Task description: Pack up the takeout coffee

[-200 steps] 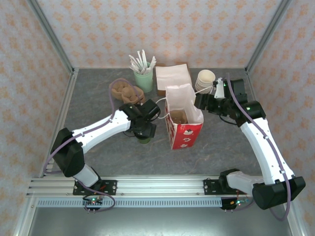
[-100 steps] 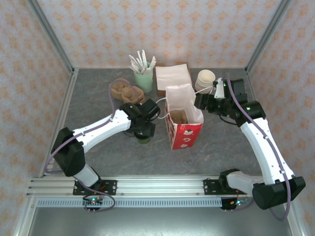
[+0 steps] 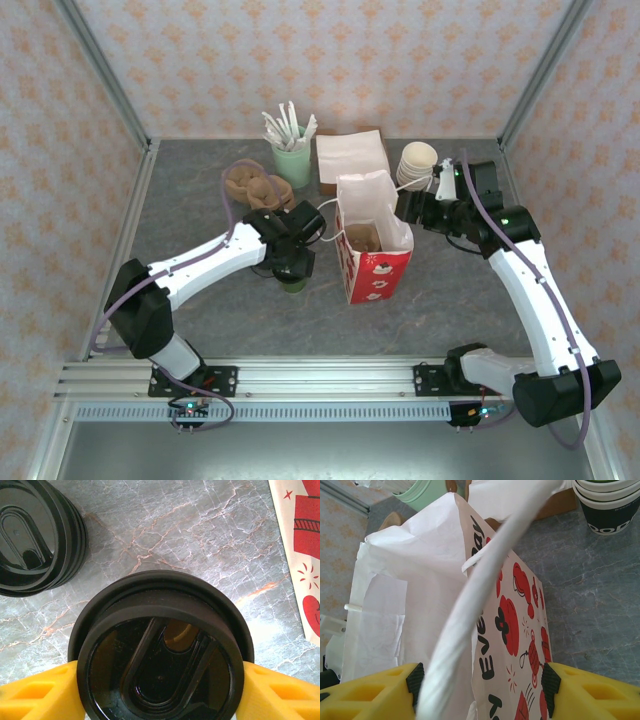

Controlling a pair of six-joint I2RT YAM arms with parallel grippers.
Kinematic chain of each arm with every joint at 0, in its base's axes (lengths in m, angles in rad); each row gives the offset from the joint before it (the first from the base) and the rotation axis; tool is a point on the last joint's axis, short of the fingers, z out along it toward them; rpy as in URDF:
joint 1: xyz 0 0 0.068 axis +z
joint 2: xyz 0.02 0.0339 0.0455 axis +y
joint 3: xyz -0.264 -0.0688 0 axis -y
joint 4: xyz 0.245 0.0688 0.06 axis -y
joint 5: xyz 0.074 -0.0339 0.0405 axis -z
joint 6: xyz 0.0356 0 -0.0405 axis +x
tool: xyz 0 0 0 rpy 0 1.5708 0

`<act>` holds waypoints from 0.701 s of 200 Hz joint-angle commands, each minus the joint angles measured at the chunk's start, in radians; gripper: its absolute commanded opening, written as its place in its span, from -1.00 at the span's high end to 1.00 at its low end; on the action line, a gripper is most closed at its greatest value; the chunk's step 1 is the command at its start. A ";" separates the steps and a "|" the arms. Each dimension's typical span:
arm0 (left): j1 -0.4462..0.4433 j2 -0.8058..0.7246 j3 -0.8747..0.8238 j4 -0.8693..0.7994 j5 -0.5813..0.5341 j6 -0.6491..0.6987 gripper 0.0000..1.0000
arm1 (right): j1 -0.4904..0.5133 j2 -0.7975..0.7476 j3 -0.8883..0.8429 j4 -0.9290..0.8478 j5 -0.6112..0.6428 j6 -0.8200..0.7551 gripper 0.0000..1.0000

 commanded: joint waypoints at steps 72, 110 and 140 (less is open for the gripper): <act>0.010 -0.088 0.122 -0.147 -0.059 0.009 -0.20 | -0.005 -0.020 -0.054 0.071 -0.071 0.045 -0.22; 0.011 -0.137 0.226 -0.235 -0.098 0.029 -0.20 | 0.020 0.003 -0.071 0.106 -0.100 0.064 -0.05; 0.010 -0.172 0.315 -0.311 -0.126 0.062 -0.19 | 0.047 0.019 -0.070 0.122 -0.097 0.071 0.15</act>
